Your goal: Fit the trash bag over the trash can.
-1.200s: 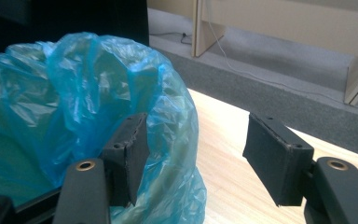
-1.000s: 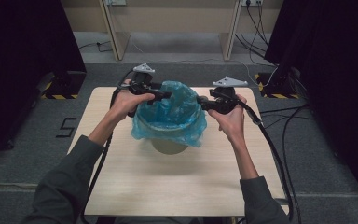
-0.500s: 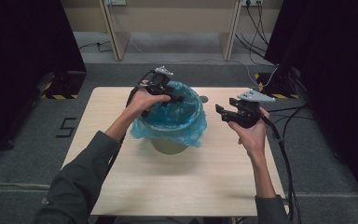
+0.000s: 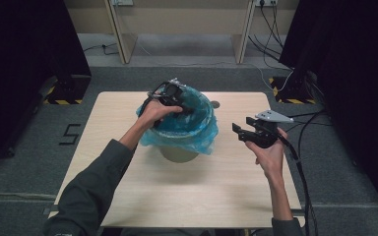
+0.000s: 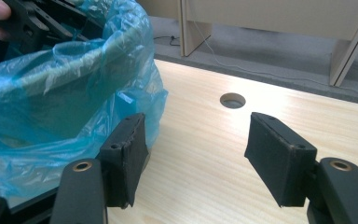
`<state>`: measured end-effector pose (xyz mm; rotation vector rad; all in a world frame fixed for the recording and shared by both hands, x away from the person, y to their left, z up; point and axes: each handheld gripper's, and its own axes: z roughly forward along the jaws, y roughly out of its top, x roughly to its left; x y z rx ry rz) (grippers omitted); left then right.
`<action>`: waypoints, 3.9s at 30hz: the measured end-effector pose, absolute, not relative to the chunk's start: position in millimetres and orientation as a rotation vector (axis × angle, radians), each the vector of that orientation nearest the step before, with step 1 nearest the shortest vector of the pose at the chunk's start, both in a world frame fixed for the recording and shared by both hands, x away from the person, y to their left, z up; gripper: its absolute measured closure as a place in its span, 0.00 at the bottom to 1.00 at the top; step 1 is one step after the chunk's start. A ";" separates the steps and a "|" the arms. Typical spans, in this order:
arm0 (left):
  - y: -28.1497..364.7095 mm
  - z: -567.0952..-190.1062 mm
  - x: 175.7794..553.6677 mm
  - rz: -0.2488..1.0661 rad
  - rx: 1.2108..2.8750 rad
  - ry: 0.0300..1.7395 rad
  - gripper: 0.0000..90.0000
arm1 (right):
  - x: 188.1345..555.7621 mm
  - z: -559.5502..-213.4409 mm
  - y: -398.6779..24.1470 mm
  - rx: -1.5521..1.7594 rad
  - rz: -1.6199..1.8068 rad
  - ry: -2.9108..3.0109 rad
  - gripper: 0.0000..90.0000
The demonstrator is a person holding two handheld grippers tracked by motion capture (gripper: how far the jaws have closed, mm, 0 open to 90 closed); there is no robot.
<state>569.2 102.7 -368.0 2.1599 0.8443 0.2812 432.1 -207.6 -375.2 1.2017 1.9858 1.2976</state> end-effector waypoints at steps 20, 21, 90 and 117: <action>71.5 -351.6 547.0 0.294 2.151 0.726 0.33 | 429.4 -380.5 -207.4 1.206 1.315 1.987 0.42; 71.5 -353.5 547.9 0.288 2.158 0.733 0.33 | 429.1 -381.2 -208.2 1.211 1.315 1.986 0.42; 179.3 -311.0 466.4 0.295 1.936 0.670 0.26 | 406.1 -491.1 -236.8 1.395 1.120 2.062 0.39; 260.6 -400.0 412.7 0.400 1.942 0.692 0.25 | 387.1 -515.0 -242.7 1.405 0.916 2.104 0.26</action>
